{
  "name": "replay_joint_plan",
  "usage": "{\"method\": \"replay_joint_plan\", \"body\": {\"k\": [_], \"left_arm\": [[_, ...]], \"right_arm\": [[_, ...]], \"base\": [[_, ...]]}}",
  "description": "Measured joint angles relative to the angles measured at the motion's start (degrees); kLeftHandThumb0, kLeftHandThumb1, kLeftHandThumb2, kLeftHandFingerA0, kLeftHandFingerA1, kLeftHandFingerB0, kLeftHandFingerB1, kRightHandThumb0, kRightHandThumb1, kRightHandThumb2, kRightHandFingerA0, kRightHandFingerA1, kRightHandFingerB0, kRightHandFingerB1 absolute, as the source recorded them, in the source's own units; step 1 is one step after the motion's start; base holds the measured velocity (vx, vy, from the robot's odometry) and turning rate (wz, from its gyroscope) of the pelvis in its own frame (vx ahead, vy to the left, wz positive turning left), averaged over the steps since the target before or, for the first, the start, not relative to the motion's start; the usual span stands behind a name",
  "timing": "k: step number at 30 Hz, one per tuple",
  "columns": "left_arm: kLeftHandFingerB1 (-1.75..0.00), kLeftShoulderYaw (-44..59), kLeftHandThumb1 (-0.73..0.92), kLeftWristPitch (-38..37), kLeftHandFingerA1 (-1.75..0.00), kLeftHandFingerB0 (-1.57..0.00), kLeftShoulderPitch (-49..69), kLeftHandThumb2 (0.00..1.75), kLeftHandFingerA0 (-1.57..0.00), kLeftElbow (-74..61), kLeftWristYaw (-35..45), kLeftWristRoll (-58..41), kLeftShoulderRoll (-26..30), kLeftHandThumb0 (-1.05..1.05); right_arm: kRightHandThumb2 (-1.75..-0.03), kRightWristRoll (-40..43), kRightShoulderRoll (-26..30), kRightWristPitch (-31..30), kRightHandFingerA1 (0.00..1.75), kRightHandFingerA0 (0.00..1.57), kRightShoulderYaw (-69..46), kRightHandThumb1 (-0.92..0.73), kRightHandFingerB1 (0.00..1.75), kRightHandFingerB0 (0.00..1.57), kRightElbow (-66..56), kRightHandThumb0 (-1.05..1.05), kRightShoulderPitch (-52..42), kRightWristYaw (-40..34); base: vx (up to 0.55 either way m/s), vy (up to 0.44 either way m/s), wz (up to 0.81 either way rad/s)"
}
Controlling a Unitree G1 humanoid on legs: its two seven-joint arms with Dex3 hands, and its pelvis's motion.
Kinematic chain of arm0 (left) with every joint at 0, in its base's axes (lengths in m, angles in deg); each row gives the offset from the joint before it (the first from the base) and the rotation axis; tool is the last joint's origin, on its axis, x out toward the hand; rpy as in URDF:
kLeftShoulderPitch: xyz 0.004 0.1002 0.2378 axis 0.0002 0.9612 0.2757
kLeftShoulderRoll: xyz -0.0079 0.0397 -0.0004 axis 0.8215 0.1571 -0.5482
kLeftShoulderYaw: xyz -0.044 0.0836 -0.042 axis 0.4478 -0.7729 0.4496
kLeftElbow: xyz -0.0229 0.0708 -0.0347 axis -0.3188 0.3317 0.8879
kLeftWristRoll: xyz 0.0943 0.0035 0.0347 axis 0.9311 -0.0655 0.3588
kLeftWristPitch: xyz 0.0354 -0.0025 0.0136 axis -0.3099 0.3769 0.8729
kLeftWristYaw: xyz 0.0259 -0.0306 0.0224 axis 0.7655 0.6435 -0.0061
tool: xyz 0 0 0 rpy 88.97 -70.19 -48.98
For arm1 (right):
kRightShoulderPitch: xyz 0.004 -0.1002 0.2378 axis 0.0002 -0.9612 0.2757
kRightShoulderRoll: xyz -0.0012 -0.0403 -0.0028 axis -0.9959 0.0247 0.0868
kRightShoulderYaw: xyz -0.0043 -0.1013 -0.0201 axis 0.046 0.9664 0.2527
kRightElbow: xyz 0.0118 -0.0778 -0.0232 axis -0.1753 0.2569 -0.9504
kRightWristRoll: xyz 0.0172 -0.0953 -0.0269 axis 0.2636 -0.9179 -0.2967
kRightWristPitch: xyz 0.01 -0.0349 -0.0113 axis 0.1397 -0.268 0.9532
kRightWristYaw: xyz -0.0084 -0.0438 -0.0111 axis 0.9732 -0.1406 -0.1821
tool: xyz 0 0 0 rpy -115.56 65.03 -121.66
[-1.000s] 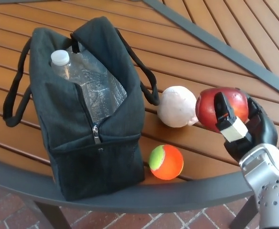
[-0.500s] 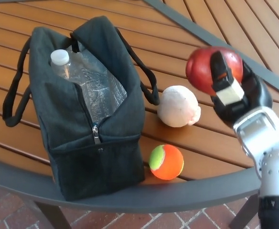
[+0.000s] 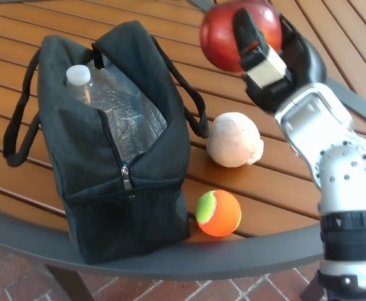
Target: Pick up a rubric cube, an apple, a tennis ball, a soft toy, a bottle from the table and put it into the lunch box one by one
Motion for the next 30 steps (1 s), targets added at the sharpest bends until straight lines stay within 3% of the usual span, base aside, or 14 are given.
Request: {"method": "replay_joint_plan", "body": {"k": [5,14,21,22,25,29,30], "left_arm": [[-1.02,0.21,0.57,0.00,-1.20,-0.95,-0.14,0.96,-1.05,-0.47,-0.06,0.01,0.06,0.04],[-1.04,0.89,0.55,0.00,-1.23,-0.94,-0.10,1.00,-1.05,-0.99,-0.31,-0.15,0.58,0.07],[-1.01,0.79,0.56,0.00,-1.16,-0.93,-0.23,0.98,-1.01,-0.98,-0.34,-0.15,1.00,0.05],[-0.99,0.69,0.57,0.00,-1.17,-0.92,-0.38,0.98,-1.02,-0.99,-0.35,-0.12,1.04,0.06],[-0.99,0.48,0.57,0.00,-1.17,-0.92,-0.32,0.98,-1.02,-1.00,-0.38,-0.05,1.28,0.06],[-0.98,0.21,0.58,0.01,-1.16,-0.91,-0.04,0.94,-1.01,-1.15,-0.40,0.04,1.44,0.06],[-0.97,0.15,0.61,0.01,-1.15,-0.92,0.01,0.90,-1.00,-1.22,-0.40,0.05,1.45,0.02]], "right_arm": [[-1.48,-0.95,0.01,-0.02,1.75,0.95,3.90,-0.45,1.74,0.77,3.35,-0.13,3.52,0.05],[-1.43,-3.38,-0.30,-0.01,1.75,0.94,9.68,-0.45,1.73,0.75,6.01,-0.11,8.64,1.37],[-1.44,-7.29,-0.25,-0.02,1.75,0.95,17.11,-0.44,1.72,0.76,4.74,-0.15,9.95,4.81],[-1.44,-7.91,-0.24,-0.03,1.75,1.01,18.11,-0.45,1.61,0.87,4.47,-0.13,9.95,5.52],[-1.44,-10.45,0.95,-0.04,1.75,1.01,22.01,-0.45,1.61,0.87,3.40,-0.13,10.01,7.34],[-1.41,-14.73,4.17,-0.05,1.73,0.99,28.36,-0.46,1.61,0.86,1.38,-0.15,10.01,10.19],[-1.26,-15.52,4.91,-0.05,1.75,0.90,29.37,-0.50,1.69,0.78,0.96,-0.14,10.01,10.69]], "base": [[0.00,0.000,0.00],[0.00,0.000,0.00],[0.00,0.000,0.00],[0.00,0.000,0.00],[0.00,0.000,0.00],[0.00,0.000,0.00],[0.00,0.000,0.00]]}}
